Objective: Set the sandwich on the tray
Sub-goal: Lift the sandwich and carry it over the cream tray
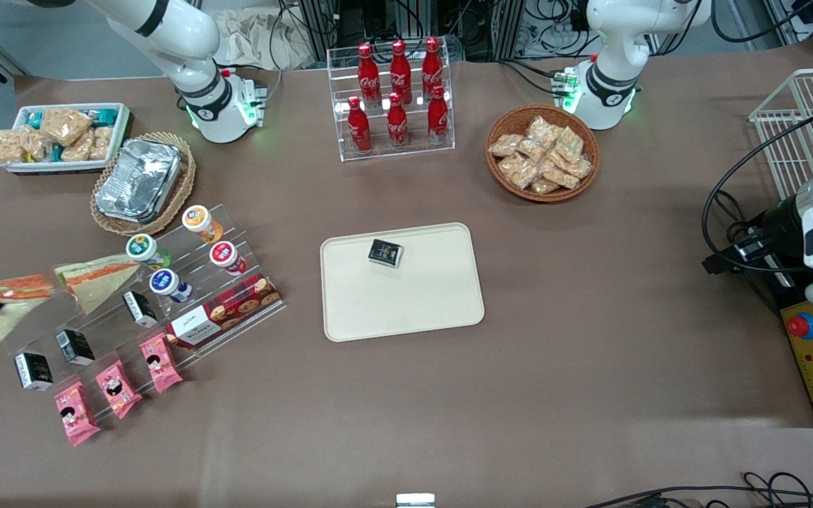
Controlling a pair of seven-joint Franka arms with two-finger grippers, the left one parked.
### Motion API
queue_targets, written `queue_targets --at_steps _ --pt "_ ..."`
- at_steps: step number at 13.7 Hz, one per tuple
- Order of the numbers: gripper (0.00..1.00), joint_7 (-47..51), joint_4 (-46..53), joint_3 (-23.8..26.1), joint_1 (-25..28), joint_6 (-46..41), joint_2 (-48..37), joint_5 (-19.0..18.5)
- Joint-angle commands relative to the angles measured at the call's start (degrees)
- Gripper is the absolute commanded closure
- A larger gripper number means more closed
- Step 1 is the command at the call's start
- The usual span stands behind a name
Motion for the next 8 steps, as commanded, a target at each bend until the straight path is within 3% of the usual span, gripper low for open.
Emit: queue_targets --at_steps 1,6,8 --pt "1.0 15.2 0.5 -0.1 6.8 -2.8 -1.5 0.6" --pt "1.0 44.1 0.3 -0.4 22.0 -2.4 -1.8 0.7" --pt "1.0 49.6 0.0 -0.2 27.1 -1.8 -1.1 3.4"
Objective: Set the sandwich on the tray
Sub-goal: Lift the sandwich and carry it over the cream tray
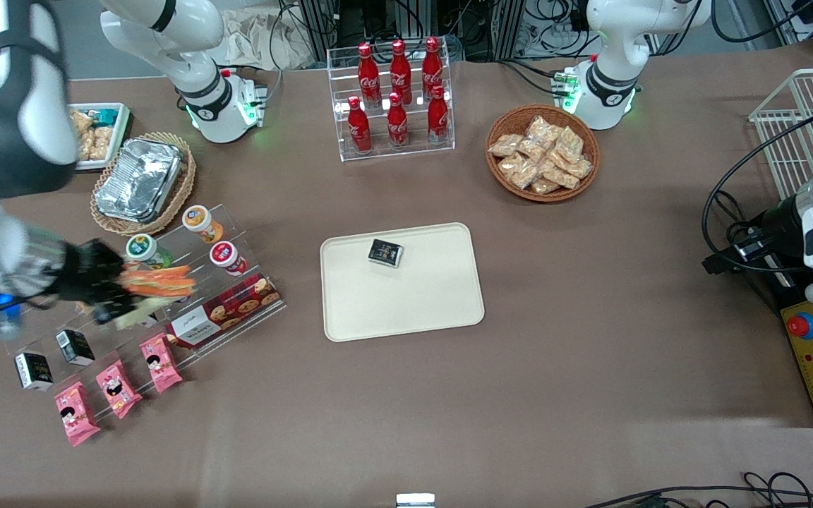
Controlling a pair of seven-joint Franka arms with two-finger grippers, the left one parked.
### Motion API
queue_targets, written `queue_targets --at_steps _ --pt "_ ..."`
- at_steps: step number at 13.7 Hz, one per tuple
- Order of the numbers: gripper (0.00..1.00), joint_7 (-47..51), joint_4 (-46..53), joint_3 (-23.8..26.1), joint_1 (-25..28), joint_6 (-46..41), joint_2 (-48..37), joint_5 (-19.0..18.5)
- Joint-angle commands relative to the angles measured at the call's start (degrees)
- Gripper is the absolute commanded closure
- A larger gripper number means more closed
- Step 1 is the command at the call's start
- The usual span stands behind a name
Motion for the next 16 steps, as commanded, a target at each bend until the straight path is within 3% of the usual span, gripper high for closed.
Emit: queue_targets --at_steps 1,4,10,16 --pt "1.0 7.2 0.0 -0.8 6.0 0.0 1.3 3.8" --pt "1.0 14.4 -0.2 -0.8 12.0 4.0 5.0 6.3" --pt "1.0 18.5 -2.7 -1.0 19.6 16.1 13.8 5.9" --pt "1.0 28.6 -2.7 -1.1 25.4 26.9 21.1 4.7"
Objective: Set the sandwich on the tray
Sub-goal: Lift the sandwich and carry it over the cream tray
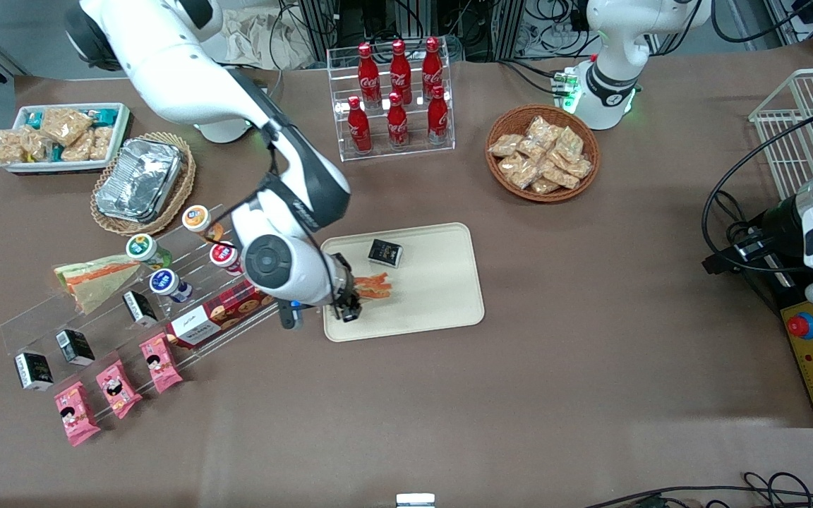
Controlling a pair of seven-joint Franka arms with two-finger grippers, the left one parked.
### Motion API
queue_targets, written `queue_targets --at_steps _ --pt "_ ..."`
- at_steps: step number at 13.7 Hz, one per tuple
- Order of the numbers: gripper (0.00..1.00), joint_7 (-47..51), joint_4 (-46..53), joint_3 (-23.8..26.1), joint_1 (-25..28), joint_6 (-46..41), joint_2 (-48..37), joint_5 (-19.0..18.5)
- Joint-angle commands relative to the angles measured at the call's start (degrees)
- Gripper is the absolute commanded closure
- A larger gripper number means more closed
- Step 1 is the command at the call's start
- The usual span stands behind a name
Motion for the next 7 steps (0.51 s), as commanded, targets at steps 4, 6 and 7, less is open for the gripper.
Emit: queue_targets --at_steps 4,6,7 --pt "1.0 11.4 0.8 -0.7 5.1 5.6 5.1 -6.8" --pt "1.0 12.0 0.8 -0.7 5.2 8.0 7.0 -7.7" --pt "1.0 12.2 0.8 -0.7 5.3 9.5 7.7 -7.7"
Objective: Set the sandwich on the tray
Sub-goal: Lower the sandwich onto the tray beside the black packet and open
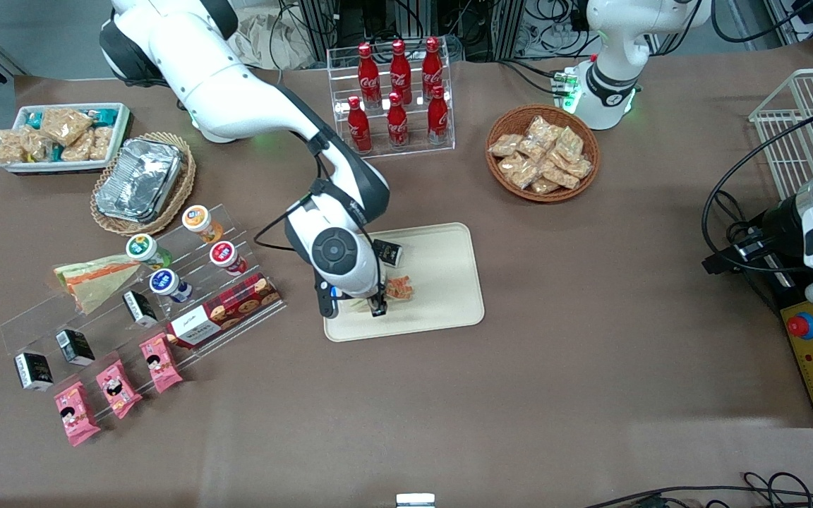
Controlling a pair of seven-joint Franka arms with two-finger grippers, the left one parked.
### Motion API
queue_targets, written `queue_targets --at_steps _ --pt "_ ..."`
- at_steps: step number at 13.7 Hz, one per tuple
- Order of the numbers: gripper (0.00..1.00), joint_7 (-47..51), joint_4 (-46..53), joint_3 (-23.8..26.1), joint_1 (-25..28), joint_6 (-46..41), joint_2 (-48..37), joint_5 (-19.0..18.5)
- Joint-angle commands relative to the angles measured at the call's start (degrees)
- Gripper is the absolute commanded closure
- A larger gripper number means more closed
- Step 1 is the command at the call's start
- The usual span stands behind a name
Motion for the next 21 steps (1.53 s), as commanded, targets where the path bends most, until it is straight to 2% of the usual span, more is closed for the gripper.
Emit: queue_targets --at_steps 1,5,6,7,9,13,18,21 --pt "1.0 2.2 0.9 -0.4 0.4 3.9 2.3 -1.2" --pt "1.0 2.8 1.3 -0.4 1.0 5.3 3.3 -1.3" --pt "0.55 2.6 1.3 -0.4 1.0 5.3 3.4 -1.3" --pt "0.04 2.7 1.4 -0.4 1.0 6.7 4.3 -1.1" --pt "0.02 2.0 1.5 -0.4 1.7 9.7 4.8 -1.3" --pt "0.02 1.2 1.7 -0.4 1.7 8.6 4.2 -1.3" --pt "0.02 1.2 1.9 -0.3 1.5 3.7 2.1 -1.1" --pt "0.02 -1.5 1.8 -0.1 0.5 -2.3 -2.7 -0.8"
